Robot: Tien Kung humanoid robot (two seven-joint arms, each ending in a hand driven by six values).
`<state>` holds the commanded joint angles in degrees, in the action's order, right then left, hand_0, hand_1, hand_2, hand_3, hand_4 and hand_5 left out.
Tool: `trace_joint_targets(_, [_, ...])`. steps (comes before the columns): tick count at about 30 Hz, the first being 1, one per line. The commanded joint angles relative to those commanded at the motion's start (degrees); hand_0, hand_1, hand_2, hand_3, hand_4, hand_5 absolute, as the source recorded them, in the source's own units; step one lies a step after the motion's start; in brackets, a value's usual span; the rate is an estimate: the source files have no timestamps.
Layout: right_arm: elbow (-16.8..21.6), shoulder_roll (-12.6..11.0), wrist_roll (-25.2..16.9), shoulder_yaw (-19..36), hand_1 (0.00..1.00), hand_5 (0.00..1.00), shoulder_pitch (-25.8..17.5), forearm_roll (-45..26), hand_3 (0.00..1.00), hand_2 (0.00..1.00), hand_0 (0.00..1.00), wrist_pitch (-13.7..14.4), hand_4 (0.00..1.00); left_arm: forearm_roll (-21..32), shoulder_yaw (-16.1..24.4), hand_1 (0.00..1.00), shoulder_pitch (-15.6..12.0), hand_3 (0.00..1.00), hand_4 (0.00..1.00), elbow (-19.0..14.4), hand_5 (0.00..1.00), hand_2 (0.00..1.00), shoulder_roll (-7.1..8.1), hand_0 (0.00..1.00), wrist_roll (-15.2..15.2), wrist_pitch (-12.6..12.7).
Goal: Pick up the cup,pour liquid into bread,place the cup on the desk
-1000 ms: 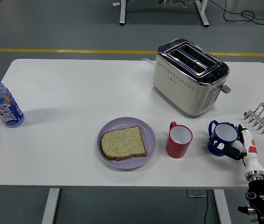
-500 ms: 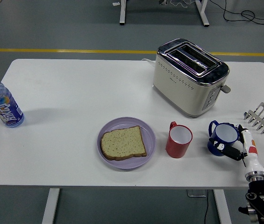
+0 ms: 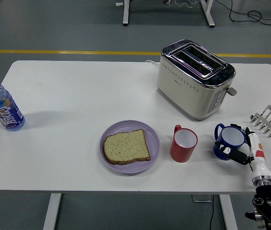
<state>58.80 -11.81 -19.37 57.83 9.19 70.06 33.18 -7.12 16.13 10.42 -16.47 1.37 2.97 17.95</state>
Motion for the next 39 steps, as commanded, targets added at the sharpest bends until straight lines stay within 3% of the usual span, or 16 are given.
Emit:
trace_joint_targets(2, [0.01,0.00,-0.03,0.02,0.529,0.051,0.00,0.00,0.749,0.654,0.673,0.01,0.929,-0.02,0.02,0.693,0.01,0.553,0.249,0.00,0.998,0.698,0.00,0.686,0.01,0.00])
trace_joint_targets(3, [0.01,-0.01,-0.03,0.02,0.584,0.038,-0.02,0.03,0.777,0.702,0.709,0.08,0.927,0.05,-0.03,0.692,0.01,0.553,0.249,0.00,0.998,0.698,0.01,0.686,-0.02,0.00])
trace_joint_targets(14, [0.01,-0.04,-0.32,0.07,0.616,0.040,-0.22,-0.10,0.805,0.733,0.737,0.12,0.925,-0.13,0.08,0.692,-0.03,0.553,0.248,0.00,0.998,0.699,-0.04,0.685,0.06,0.03])
trace_joint_targets(15, [0.01,-0.06,-0.39,0.07,0.695,0.046,-0.25,-0.12,0.839,0.808,0.821,0.01,0.936,-0.18,0.12,0.693,-0.04,0.553,0.248,0.00,0.998,0.699,-0.05,0.685,0.09,0.03])
trace_joint_targets(20, [0.03,-0.12,-0.70,0.03,0.695,0.046,-0.42,-0.08,0.839,0.808,0.821,-0.83,0.936,-0.45,0.28,0.693,-0.09,0.553,0.248,0.00,0.998,0.699,-0.08,0.685,0.19,0.03])
trace_joint_targets(21, [0.02,-0.12,-0.80,0.04,0.781,0.069,-0.46,-0.05,0.920,0.892,0.900,-1.10,0.962,-0.54,0.33,0.694,-0.10,0.553,0.249,0.00,0.998,0.698,-0.09,0.685,0.22,0.03])
trace_joint_targets(26, [-0.02,-0.08,-1.17,0.29,0.781,0.069,-0.55,-0.05,0.920,0.892,0.900,-1.76,0.962,-0.92,0.55,0.694,-0.12,0.553,0.249,0.02,0.998,0.698,-0.11,0.685,0.35,0.05])
trace_joint_targets(27, [-0.02,-0.07,-1.19,0.31,0.836,0.078,-0.55,-0.04,0.978,0.941,0.967,-1.76,0.984,-0.96,0.56,0.694,-0.12,0.553,0.247,0.01,0.998,0.699,-0.11,0.685,0.37,0.05])
trace_joint_targets(39, [0.37,-0.25,-2.41,0.98,0.863,0.064,-1.08,-0.36,0.998,0.972,0.998,-1.04,0.998,-1.68,0.97,0.693,-0.35,0.552,0.248,0.02,0.998,0.698,-0.11,0.684,0.57,0.02])
